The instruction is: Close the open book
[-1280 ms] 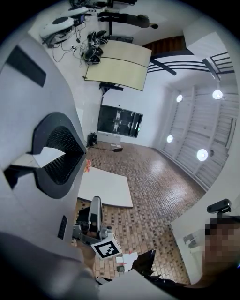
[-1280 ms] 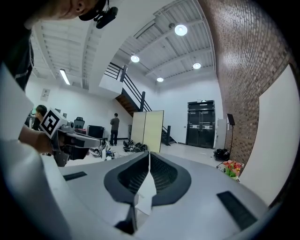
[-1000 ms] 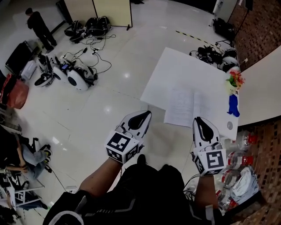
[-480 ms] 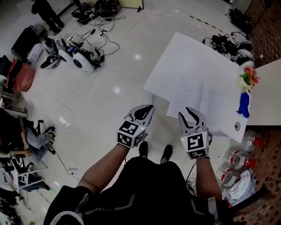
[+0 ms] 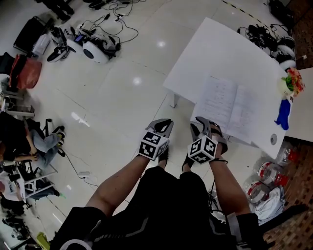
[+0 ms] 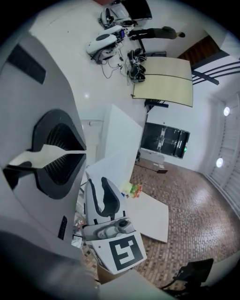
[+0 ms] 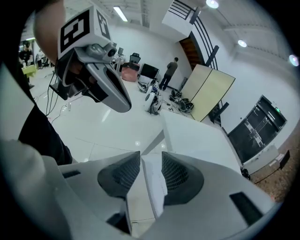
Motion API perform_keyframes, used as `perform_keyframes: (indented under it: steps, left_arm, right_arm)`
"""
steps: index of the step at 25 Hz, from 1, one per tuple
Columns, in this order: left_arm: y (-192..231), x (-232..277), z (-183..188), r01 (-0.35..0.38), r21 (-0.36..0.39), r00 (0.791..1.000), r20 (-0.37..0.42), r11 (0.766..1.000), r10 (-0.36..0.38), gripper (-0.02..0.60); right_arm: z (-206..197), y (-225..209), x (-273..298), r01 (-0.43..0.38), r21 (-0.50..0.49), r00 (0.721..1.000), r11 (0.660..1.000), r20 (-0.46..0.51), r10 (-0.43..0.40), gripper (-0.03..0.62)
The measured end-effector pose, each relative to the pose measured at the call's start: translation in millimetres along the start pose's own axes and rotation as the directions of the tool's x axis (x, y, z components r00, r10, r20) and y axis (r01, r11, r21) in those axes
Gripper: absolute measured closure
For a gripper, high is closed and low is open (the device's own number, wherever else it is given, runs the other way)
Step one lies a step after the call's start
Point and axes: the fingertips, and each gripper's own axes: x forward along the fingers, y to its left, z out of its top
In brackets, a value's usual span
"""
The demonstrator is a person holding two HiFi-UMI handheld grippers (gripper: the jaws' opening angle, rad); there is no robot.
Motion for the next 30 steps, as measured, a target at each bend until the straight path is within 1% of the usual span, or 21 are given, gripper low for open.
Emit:
perform_keyframes:
  steps: [2,4,7,10,14,21,26,30]
  left_arm:
    - [2.9,5.8,-7.1,-0.008,0.011,1.000,-0.011,1.000,0.009,0.572]
    - [4.6,10.3,-10.2,-0.011,0.005,1.000,-0.012,1.000,0.011,0.572]
    - [6.1,13.3,-11.7,-0.011,-0.001,1.000,-0.011,1.000,0.011,0.572]
    - [6.4,13.2,-10.9,-0.014,-0.011,1.000,-0.007,1.000,0.014,0.572]
    - [5.8,10.4,-9.0,-0.010,-0.015,1.000,0.001,1.000,0.010,0.572]
    - [3.6,6.0,-5.7,-0.002,-0.021,1.000,0.016,1.000,0.002,0.572]
    - [0.7,3.6,-7.8,0.014,-0.025,1.000,0.011,1.000,-0.014,0.572]
    - [-2.0,0.4,-3.5,0.028,-0.022,0.999,0.022,0.999,-0.027,0.572]
  right_arm:
    - [-4.2,0.0,10.1,0.001,-0.021,1.000,1.000,-0.013,-0.001,0.490]
    - [-8.9,0.5,17.9,-0.007,-0.035,0.999,0.999,-0.032,0.006,0.490]
    - [-14.0,6.9,27.5,-0.043,-0.045,0.998,0.998,-0.056,0.040,0.490]
    - [-16.1,8.3,30.9,-0.051,-0.050,0.997,0.997,-0.059,0.048,0.490]
    - [-15.2,3.4,28.9,-0.058,-0.029,0.997,0.998,-0.048,0.057,0.490]
    - [-16.5,4.9,30.6,-0.109,-0.005,0.993,0.994,-0.042,0.109,0.493]
    - [-14.0,9.4,28.8,-0.149,-0.003,0.988,0.989,-0.043,0.149,0.548]
    - [-10.5,9.0,26.4,-0.121,-0.013,0.992,0.993,-0.039,0.120,0.576]
